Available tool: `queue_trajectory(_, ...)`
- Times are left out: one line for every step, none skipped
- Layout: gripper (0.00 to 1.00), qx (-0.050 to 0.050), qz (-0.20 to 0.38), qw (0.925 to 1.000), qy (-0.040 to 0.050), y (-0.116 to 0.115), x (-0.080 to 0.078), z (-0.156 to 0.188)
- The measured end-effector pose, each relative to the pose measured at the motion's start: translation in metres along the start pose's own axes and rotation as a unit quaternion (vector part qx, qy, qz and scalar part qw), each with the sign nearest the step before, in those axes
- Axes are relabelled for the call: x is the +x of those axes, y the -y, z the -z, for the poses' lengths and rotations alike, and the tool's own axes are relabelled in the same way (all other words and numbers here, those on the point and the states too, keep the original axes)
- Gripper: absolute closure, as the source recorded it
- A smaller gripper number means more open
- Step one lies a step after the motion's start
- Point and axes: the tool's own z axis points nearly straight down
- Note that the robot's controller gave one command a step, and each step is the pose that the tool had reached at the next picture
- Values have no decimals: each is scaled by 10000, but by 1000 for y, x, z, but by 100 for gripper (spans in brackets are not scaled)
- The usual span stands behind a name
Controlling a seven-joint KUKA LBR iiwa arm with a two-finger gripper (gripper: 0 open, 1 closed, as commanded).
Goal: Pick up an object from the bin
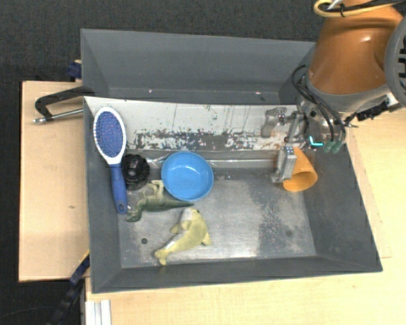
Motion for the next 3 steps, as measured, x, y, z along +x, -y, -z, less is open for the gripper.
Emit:
queue_trajectory(0, 8, -132, 9999, -9, 82, 13, -98)
queue_trajectory(100, 4, -98, 9999, 33, 78, 10, -93)
queue_trajectory(100, -13, 555, 9984, 82, -39, -13, -34)
